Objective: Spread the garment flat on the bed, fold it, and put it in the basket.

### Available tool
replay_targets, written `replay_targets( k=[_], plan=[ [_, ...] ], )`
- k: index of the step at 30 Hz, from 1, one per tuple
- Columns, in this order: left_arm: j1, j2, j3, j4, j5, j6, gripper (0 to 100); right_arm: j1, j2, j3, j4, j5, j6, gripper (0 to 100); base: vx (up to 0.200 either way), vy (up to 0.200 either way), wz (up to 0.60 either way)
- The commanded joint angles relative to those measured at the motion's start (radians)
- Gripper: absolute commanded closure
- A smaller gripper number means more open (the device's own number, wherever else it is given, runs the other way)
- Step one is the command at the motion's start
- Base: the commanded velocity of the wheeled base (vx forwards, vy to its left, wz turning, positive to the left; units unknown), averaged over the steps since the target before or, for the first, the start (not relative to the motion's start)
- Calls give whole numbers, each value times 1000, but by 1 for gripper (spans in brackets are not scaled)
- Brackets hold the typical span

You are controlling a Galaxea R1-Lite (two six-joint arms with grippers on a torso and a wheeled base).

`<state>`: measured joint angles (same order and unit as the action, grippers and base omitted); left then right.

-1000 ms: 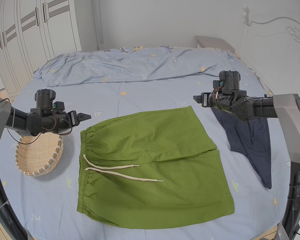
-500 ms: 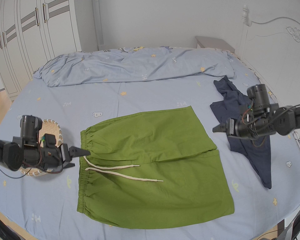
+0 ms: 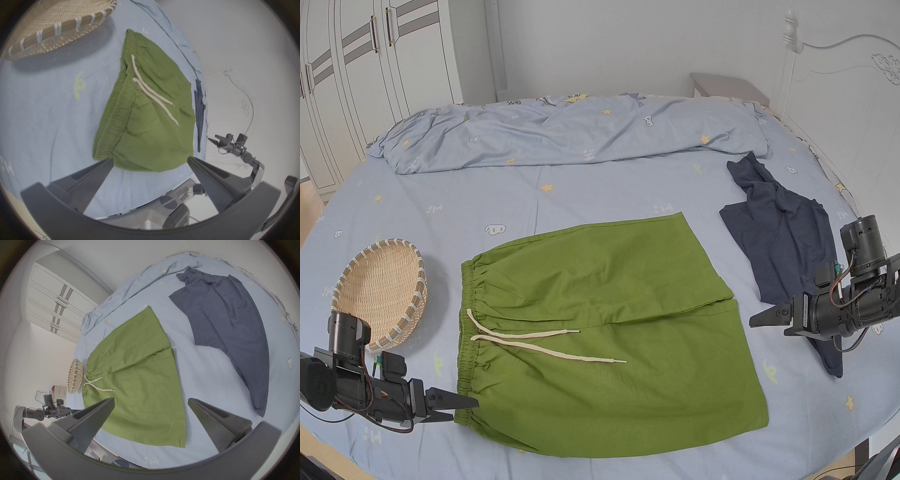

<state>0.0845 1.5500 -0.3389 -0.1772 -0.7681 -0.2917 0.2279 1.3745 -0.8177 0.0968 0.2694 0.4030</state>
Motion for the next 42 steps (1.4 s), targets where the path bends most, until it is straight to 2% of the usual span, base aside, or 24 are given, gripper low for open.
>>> replay_targets(
  k=[1, 11, 17, 27, 30, 36, 37, 42],
  plan=[
    [63, 159, 26, -11, -7, 88, 0, 5, -26, 26, 1, 8, 2, 0, 0, 0, 0],
    [54, 232, 15, -47, -5, 94, 0, 5, -25, 26, 1, 8, 4, 0, 0, 0, 0],
    [43, 318, 14, -159, -4, 94, 0, 5, -28, 26, 1, 7, 4, 0, 0, 0, 0],
    [32, 352, 12, -251, -7, 92, 0, 5, -28, 29, 0, 8, 5, 0, 0, 0, 0],
    [8, 351, 14, -295, -7, 92, 0, 5, -28, 31, 0, 8, 5, 0, 0, 0, 0],
    [-3, 335, 17, -297, -7, 92, 0, 4, -26, 31, 0, 7, 5, 0, 0, 0, 0],
    [-3, 335, 17, -297, -7, 92, 100, 4, -26, 31, -2, 7, 5, 0, 0, 0, 0],
    [21, 314, 31, -297, -4, 92, 100, 5, -25, 31, -3, 7, 5, 0, 0, 0, 0]
  ],
)
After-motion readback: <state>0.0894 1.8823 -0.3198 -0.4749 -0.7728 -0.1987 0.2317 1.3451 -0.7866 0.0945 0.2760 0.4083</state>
